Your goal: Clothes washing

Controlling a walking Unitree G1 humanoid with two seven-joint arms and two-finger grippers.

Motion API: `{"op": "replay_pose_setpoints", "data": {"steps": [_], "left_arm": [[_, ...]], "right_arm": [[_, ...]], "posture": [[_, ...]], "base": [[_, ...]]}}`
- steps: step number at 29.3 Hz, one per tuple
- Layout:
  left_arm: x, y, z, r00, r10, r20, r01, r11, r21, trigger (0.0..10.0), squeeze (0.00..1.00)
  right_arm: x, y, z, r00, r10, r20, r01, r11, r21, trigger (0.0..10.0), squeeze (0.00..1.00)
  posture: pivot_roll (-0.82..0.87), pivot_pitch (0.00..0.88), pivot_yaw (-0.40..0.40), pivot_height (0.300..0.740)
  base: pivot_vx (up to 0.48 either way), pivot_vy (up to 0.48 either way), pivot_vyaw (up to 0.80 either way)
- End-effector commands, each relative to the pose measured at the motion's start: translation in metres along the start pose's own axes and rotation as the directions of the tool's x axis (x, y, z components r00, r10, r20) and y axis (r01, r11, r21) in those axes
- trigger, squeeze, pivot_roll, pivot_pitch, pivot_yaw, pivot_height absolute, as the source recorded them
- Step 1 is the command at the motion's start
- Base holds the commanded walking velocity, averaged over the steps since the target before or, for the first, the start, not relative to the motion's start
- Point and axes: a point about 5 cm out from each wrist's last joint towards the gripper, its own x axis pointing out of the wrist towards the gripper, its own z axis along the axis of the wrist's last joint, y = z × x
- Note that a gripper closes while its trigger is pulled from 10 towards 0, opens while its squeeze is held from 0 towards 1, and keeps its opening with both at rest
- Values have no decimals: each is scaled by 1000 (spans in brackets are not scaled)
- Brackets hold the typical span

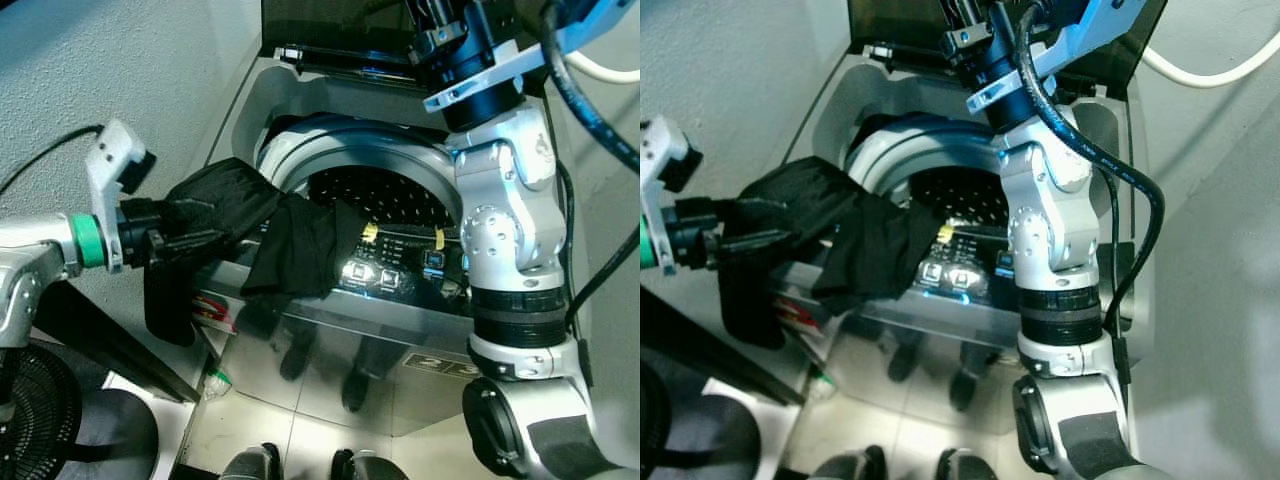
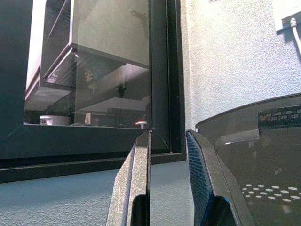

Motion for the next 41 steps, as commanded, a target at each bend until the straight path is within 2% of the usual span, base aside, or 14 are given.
{"op": "replay_pose_setpoints", "data": {"steps": [1, 2, 4, 5, 6, 7, 35, 37, 39, 41], "left_arm": [[-1, 3, -11, 998, 28, -54, -28, 1000, -13, 10000, 0], [-2, 4, -12, 998, 39, -54, -40, 999, -19, 9333, 0], [-2, 4, -12, 998, 39, -54, -40, 999, -19, 9333, 0], [-2, 4, -13, 997, 50, -53, -51, 999, -19, 8471, 0], [-3, 6, -12, 997, 69, -46, -69, 997, -15, 3804, 0], [-3, 8, -11, 996, 79, -42, -79, 997, -15, 0, 0], [-2, 6, 7, 997, 62, 50, -63, 998, 26, 0, 0], [-1, 6, 10, 995, 66, 69, -69, 997, 42, 0, 0], [2, 7, 25, 987, 67, 144, -81, 992, 97, 0, 0], [3, 6, 31, 983, 64, 170, -85, 989, 120, 0, 0]], "right_arm": [[-1, 0, 0, 1000, 0, -3, 0, 1000, -1, 10000, 0], [-1, 0, 0, 1000, 0, -4, 0, 1000, -2, 10000, 0], [-1, 0, 0, 1000, 0, -4, 0, 1000, -2, 10000, 0], [-1, -1, 0, 1000, 0, -4, 0, 1000, -3, 10000, 0], [0, -1, 0, 1000, 1, -4, -1, 1000, -3, 10000, 0], [0, -1, 0, 1000, 2, -3, -2, 1000, -4, 10000, 0], [2, -1, 2, 1000, 2, 4, -2, 1000, -7, 10000, 0], [2, -1, 2, 1000, 1, 5, -1, 1000, -8, 10000, 0], [2, -1, 2, 1000, 1, 5, -1, 1000, -8, 10000, 0], [2, -1, 2, 1000, 1, 6, -1, 1000, -9, 10000, 0]], "posture": [[148, 124, 49, 740], [146, 126, 47, 740], [146, 126, 47, 740], [146, 126, 47, 740], [146, 126, 47, 740], [147, 125, 44, 740], [144, 121, 44, 740], [143, 121, 45, 740], [141, 119, 43, 740], [141, 119, 43, 740]], "base": [[0, 0, 0], [0, 0, 0], [0, 0, 0], [0, 0, 0], [0, 0, 0], [0, 0, 0], [0, 0, 0], [0, 0, 0], [0, 0, 0], [0, 0, 0]]}}
